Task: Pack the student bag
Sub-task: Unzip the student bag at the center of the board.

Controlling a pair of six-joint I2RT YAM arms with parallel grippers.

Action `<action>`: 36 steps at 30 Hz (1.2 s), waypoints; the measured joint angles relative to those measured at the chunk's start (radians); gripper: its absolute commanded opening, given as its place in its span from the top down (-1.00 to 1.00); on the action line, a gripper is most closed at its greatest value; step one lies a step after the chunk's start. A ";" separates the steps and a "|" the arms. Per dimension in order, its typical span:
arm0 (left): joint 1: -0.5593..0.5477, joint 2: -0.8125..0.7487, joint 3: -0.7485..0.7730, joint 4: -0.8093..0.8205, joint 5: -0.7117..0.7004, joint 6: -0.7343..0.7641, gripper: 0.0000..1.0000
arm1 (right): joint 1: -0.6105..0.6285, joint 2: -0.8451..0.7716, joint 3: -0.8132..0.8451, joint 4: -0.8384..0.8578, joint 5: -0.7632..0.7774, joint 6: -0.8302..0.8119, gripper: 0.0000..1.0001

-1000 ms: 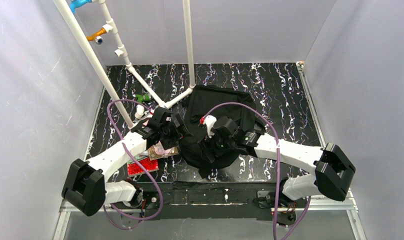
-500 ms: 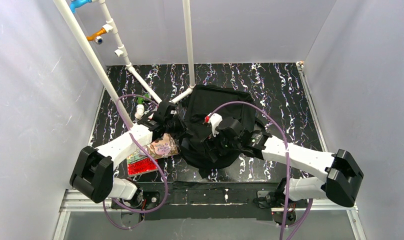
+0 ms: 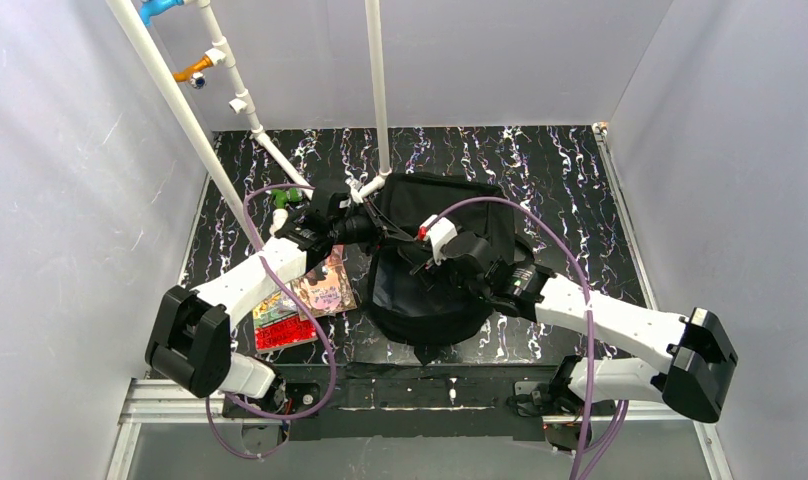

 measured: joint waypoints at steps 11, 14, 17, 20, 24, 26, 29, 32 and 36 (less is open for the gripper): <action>0.006 0.017 0.034 -0.055 0.021 0.008 0.08 | 0.013 0.052 0.014 0.061 0.287 -0.136 0.97; 0.006 0.017 0.061 -0.140 0.003 0.094 -0.44 | 0.012 0.048 0.014 0.070 0.295 -0.127 0.97; 0.006 -0.020 0.034 -0.213 -0.053 0.170 -0.62 | 0.009 0.021 0.007 0.069 0.329 -0.088 0.97; 0.006 -0.104 -0.056 -0.267 -0.110 0.215 -0.81 | 0.005 -0.020 -0.003 0.059 0.356 -0.039 0.97; -0.010 -0.202 -0.199 -0.309 -0.195 0.227 -0.83 | 0.005 -0.070 -0.008 0.016 0.378 0.017 0.97; -0.016 -0.213 -0.252 -0.335 -0.232 0.223 -0.80 | 0.005 -0.095 -0.008 0.002 0.389 0.034 0.97; -0.020 -0.192 -0.280 -0.342 -0.254 0.219 -0.75 | 0.004 -0.116 -0.007 -0.013 0.408 0.045 0.97; -0.020 -0.128 -0.271 -0.291 -0.234 0.218 -0.47 | 0.004 -0.116 0.004 -0.039 0.414 0.045 0.97; -0.037 0.112 -0.125 -0.246 -0.171 0.227 -0.25 | 0.004 -0.116 0.037 -0.069 0.426 0.040 0.97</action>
